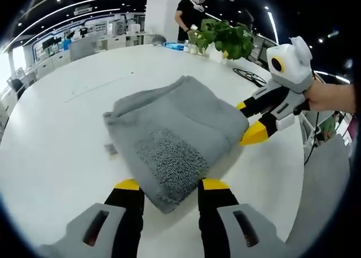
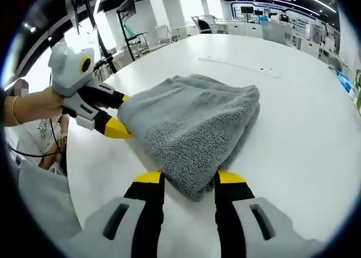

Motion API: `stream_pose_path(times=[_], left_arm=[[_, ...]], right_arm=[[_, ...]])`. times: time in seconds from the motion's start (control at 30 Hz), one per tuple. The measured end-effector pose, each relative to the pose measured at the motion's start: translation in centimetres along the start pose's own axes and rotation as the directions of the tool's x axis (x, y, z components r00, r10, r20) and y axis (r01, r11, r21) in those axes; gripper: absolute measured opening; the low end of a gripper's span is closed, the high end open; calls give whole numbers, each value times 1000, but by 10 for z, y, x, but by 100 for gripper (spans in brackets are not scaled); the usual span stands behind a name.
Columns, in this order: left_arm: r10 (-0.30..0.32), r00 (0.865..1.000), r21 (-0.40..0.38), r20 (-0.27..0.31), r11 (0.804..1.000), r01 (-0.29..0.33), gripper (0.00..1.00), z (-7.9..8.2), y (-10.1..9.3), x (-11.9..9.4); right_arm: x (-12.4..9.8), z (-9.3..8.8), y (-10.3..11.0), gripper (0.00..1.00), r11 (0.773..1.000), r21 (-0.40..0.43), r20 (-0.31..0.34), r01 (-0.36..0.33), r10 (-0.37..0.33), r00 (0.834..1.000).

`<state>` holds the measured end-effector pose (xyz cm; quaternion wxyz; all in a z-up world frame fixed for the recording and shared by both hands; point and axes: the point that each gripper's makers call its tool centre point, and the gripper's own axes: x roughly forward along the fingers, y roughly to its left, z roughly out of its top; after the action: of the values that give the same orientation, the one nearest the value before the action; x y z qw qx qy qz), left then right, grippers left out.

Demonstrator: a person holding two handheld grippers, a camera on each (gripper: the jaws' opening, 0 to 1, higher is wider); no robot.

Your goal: Fold the towel on the table until its edges align and the towel forms a compact rectangular stack.

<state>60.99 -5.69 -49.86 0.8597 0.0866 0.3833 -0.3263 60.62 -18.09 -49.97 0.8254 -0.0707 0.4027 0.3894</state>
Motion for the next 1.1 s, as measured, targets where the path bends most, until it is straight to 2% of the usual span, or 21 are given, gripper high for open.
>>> stream_pose_path(times=[0.17, 0.43, 0.5, 0.57, 0.67, 0.73, 0.8, 0.83, 0.97, 1.1], left_arm=[[7, 1000, -2, -11, 1000, -7, 39, -2, -1, 0], [35, 999, -24, 19, 999, -34, 39, -1, 4, -13], [43, 998, -42, 41, 998, -41, 39, 1, 1, -22], [38, 994, -65, 101, 997, -31, 39, 8, 0, -28], [38, 991, -74, 127, 997, -28, 40, 10, -4, -39], [42, 990, -131, 137, 991, -24, 41, 10, -9, -44], [40, 985, -157, 169, 987, -13, 42, 17, -13, -48], [46, 983, -160, 176, 987, -18, 44, 18, -11, -49], [25, 960, -118, 278, 993, 8, 51, 37, -25, -63], [26, 952, -96, 304, 995, 4, 58, 40, -39, -77]], right_arm=[[-2, -2, -3, 34, 1000, 3, 3, 2, -3, 1000], [-11, -2, -5, 35, 1000, 15, 13, 11, -11, 1000], [-18, -2, 3, 35, 1000, 16, 20, 13, -13, 1000], [-18, -1, -4, 35, 1000, 20, 26, 15, -15, 1000], [-25, -4, -2, 35, 999, 28, 37, 22, -23, 999], [-32, -7, -2, 35, 998, -26, 17, 51, -51, 999], [-41, 0, 7, 36, 999, -13, 56, 31, -30, 998], [-45, 8, 11, 36, 999, 36, 96, 14, -17, 995], [-63, 15, 10, 38, 999, 24, 125, 40, -43, 991], [-70, 9, 11, 39, 999, 35, 128, 39, -43, 991]])
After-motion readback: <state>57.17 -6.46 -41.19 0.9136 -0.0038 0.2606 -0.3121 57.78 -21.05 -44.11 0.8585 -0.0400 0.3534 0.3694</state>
